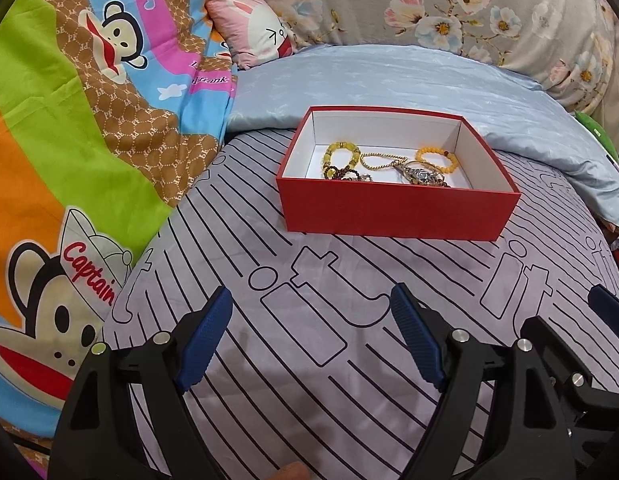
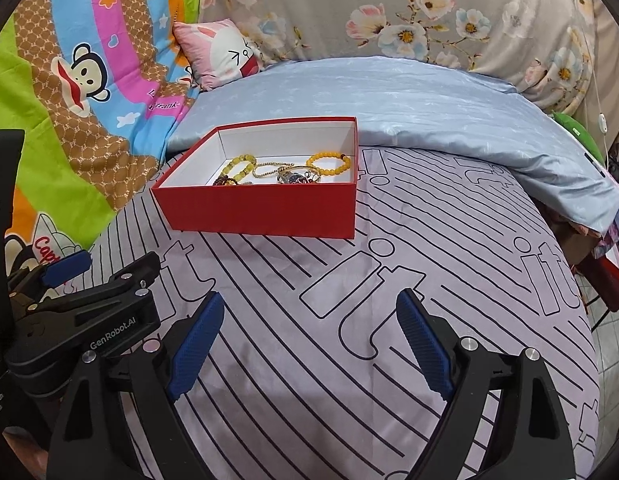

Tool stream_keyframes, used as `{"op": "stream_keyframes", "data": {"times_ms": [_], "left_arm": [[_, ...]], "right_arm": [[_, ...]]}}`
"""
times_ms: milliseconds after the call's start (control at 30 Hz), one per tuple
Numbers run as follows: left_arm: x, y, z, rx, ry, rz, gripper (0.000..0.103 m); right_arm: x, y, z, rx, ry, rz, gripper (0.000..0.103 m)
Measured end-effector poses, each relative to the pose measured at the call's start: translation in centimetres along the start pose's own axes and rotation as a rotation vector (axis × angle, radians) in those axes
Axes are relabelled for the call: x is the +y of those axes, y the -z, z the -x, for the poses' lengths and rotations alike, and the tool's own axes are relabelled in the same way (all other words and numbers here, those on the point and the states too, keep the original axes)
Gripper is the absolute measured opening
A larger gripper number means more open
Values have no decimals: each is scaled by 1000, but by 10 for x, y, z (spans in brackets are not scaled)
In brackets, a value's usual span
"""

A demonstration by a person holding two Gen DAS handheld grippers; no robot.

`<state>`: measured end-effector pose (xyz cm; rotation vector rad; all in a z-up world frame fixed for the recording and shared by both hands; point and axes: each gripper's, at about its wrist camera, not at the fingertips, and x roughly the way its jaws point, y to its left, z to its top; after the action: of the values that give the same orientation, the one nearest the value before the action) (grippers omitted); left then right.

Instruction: Organize jewelry

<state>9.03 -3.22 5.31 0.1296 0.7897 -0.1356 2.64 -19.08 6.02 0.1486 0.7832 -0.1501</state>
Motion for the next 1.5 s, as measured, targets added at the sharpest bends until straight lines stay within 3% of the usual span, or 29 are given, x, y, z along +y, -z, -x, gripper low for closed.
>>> {"op": "stream_keyframes", "data": {"times_ms": [600, 1500], "left_arm": [[-4, 9, -21, 19, -15, 4, 77], [-1, -3, -15, -4, -18, 19, 77]], "right_arm": [[-3, 5, -20, 16, 27, -3, 84], [-2, -6, -17, -6, 24, -6, 84]]}}
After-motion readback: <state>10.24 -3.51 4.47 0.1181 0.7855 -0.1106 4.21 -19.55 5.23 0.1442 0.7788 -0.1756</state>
